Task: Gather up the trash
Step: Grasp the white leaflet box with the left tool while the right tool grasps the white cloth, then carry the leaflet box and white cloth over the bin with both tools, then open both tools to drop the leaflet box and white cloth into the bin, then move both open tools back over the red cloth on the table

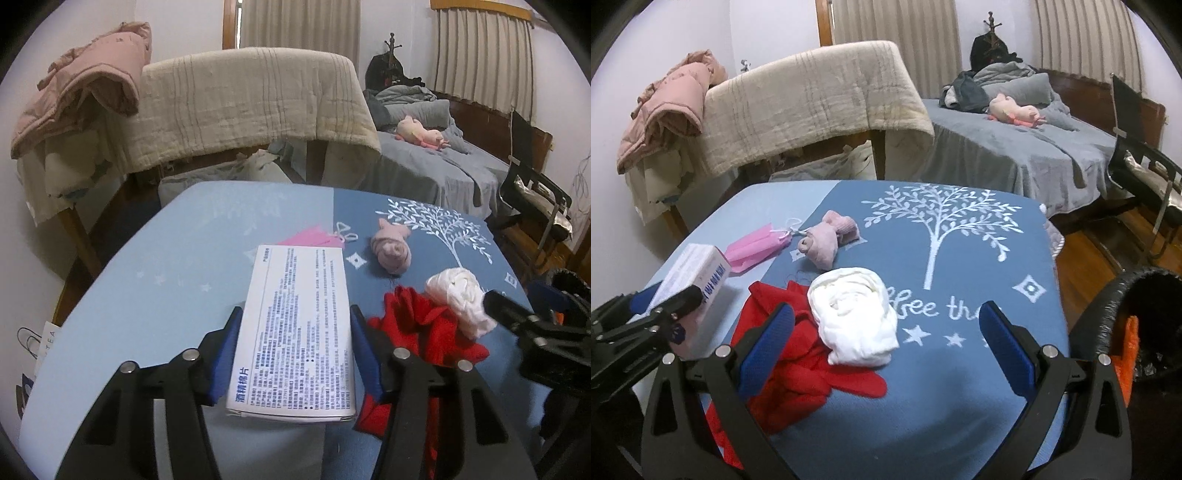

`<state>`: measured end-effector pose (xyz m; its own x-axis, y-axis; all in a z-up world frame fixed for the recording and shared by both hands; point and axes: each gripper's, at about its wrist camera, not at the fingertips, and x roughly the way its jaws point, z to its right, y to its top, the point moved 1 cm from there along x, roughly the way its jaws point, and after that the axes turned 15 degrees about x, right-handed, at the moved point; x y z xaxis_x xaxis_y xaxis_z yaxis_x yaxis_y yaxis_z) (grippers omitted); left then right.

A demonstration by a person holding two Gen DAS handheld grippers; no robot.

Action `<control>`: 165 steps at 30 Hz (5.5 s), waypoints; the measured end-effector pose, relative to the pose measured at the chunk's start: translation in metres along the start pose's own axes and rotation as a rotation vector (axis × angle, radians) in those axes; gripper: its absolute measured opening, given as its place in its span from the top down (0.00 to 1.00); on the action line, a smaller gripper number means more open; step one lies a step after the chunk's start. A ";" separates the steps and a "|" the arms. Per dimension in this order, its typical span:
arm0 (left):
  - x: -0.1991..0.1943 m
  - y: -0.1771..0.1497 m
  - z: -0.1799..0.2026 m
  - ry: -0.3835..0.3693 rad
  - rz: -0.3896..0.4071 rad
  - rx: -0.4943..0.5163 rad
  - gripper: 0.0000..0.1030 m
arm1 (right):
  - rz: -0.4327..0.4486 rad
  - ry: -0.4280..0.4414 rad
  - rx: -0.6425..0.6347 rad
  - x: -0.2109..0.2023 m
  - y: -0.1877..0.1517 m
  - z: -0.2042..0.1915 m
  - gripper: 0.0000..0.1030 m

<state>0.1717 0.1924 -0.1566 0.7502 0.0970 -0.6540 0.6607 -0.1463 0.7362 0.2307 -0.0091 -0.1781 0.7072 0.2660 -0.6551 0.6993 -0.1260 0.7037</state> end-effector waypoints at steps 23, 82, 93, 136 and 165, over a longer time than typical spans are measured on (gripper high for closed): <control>-0.007 0.008 0.002 0.014 0.017 0.005 0.46 | -0.112 0.079 -0.003 0.019 0.002 -0.008 0.67; -0.117 0.076 0.226 -0.303 0.253 0.283 0.47 | 0.256 -0.173 0.216 -0.215 0.008 0.191 0.67; -0.113 0.081 0.285 -0.395 0.264 0.354 0.47 | 0.269 -0.246 0.253 -0.231 0.003 0.234 0.67; -0.122 0.075 0.233 -0.316 0.300 0.274 0.07 | 0.284 -0.271 0.266 -0.226 0.001 0.235 0.06; -0.086 0.009 0.027 0.035 0.182 0.089 0.07 | 0.146 -0.043 0.070 -0.117 0.001 0.051 0.06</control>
<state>0.1126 0.1558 -0.0980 0.8586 0.0949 -0.5039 0.5105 -0.2506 0.8226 0.1541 -0.0893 -0.1151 0.8044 0.1989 -0.5598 0.5935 -0.2272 0.7721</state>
